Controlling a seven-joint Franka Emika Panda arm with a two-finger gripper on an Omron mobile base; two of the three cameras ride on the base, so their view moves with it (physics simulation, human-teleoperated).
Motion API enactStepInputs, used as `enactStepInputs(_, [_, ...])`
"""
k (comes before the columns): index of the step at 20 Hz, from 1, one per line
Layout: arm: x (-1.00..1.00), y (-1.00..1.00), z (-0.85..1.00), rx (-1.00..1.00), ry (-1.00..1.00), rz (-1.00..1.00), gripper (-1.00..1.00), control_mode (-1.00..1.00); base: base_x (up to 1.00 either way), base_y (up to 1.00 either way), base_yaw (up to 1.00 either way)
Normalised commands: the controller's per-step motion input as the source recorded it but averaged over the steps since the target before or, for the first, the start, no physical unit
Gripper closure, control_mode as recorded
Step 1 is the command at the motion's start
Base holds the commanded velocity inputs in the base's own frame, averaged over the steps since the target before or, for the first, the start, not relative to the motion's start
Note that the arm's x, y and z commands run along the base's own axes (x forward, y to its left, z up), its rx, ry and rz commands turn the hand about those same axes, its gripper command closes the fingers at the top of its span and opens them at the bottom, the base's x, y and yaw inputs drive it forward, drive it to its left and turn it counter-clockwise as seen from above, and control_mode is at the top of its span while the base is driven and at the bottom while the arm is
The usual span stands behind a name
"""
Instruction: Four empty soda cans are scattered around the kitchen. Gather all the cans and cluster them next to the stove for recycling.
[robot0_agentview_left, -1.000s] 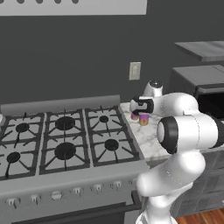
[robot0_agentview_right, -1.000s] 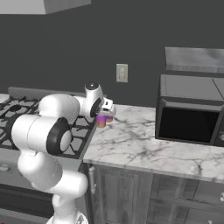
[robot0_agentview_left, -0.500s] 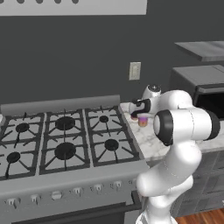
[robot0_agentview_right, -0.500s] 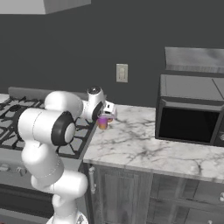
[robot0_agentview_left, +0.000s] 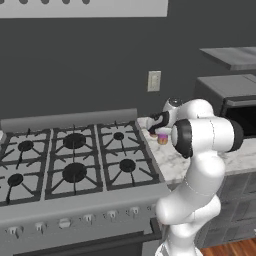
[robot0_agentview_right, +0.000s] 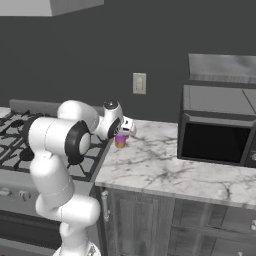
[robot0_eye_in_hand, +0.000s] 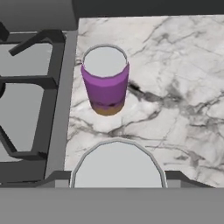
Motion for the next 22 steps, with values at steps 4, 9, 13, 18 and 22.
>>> enactStepInputs(4, [0.17, 0.00, -0.03, 0.00, 0.00, 0.00, 1.00, -1.00, 0.00, 0.00, 0.00])
enactStepInputs(9, [0.01, 0.00, -0.01, 0.00, 0.00, 0.00, -1.00, -1.00, 0.00, 0.00, 0.00])
enactStepInputs(13, [0.00, 0.00, 0.00, 0.00, 0.00, 0.00, -1.00, -1.00, 0.00, 0.00, 0.00])
enactStepInputs(18, [0.00, 0.00, 0.01, 0.00, 0.00, 0.00, -1.00, -1.00, 0.00, 0.00, 0.00])
enactStepInputs(22, [-0.06, 0.00, 0.26, 0.00, 0.00, 0.00, -1.00, -1.00, 0.00, 0.00, 0.00])
